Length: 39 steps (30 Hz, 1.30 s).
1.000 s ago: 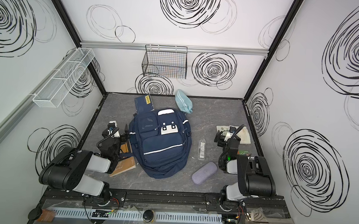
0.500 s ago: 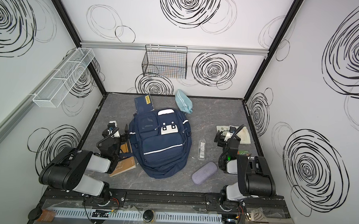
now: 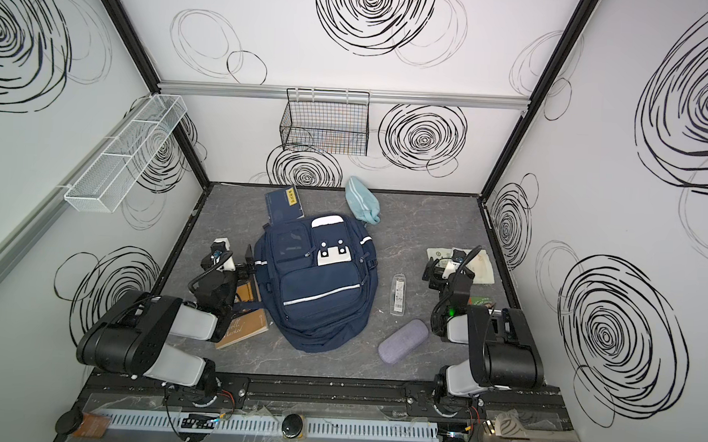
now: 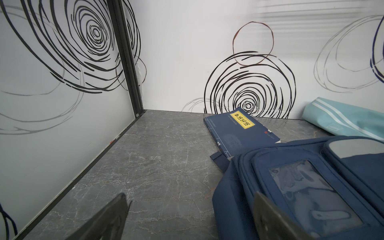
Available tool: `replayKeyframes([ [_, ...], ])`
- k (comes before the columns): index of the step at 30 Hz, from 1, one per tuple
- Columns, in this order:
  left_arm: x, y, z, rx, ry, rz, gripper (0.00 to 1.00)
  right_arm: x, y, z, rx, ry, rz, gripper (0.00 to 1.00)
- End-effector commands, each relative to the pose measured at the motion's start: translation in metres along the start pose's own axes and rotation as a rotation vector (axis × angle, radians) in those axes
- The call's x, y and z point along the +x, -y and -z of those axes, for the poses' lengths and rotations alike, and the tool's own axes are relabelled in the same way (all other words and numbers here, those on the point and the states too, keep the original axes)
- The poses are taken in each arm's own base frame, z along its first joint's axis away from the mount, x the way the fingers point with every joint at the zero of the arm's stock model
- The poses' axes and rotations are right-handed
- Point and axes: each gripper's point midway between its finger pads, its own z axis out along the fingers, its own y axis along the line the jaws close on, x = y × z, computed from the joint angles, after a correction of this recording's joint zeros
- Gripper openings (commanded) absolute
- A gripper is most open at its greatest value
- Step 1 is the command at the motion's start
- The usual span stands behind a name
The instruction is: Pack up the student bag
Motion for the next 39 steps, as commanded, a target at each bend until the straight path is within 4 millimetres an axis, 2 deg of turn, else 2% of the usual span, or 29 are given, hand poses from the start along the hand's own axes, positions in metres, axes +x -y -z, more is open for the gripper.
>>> replayKeyframes([
  [1,-0.023,0.001,0.009,-0.009,0.102,0.022,0.98,-0.025,-0.002,-0.001,0.004,0.071,0.002,0.96],
  [5,-0.034,-0.003,0.022,-0.051,0.142,0.022,0.99,-0.045,-0.005,-0.006,0.004,0.028,0.001,0.95],
  [9,-0.053,-0.003,0.029,-0.086,0.153,0.002,0.98,-0.049,-0.015,-0.012,-0.042,-0.033,-0.002,0.94],
  [12,-0.075,0.003,0.033,-0.072,0.164,0.032,0.98,-0.054,-0.028,-0.013,-0.097,-0.074,-0.018,0.93],
  [15,-0.092,0.017,0.028,-0.021,0.111,0.096,0.97,-0.067,-0.052,-0.011,-0.223,-0.085,-0.010,0.91],
  [18,-0.111,0.052,0.023,0.096,0.022,0.162,0.90,-0.082,-0.085,-0.006,-0.377,-0.110,0.000,0.86],
  [21,-0.113,0.112,0.030,0.278,-0.123,0.150,0.86,-0.093,-0.118,0.004,-0.490,-0.151,-0.008,0.83],
  [24,-0.105,0.184,0.056,0.482,-0.263,0.071,0.87,-0.103,-0.148,0.022,-0.598,-0.164,-0.050,0.81],
  [26,-0.092,0.230,0.082,0.619,-0.366,-0.030,0.87,-0.105,-0.168,0.037,-0.673,-0.173,-0.078,0.80],
  [28,-0.075,0.259,0.104,0.686,-0.453,-0.129,0.87,-0.103,-0.183,0.049,-0.720,-0.204,-0.102,0.79],
  [30,-0.059,0.281,0.121,0.749,-0.515,-0.198,0.86,-0.096,-0.194,0.061,-0.750,-0.250,-0.114,0.79],
  [32,-0.049,0.294,0.134,0.791,-0.546,-0.244,0.85,-0.085,-0.194,0.072,-0.744,-0.296,-0.138,0.78],
  [39,-0.014,0.316,0.150,0.888,-0.640,-0.320,0.84,-0.043,-0.177,0.104,-0.699,-0.406,-0.198,0.75],
])
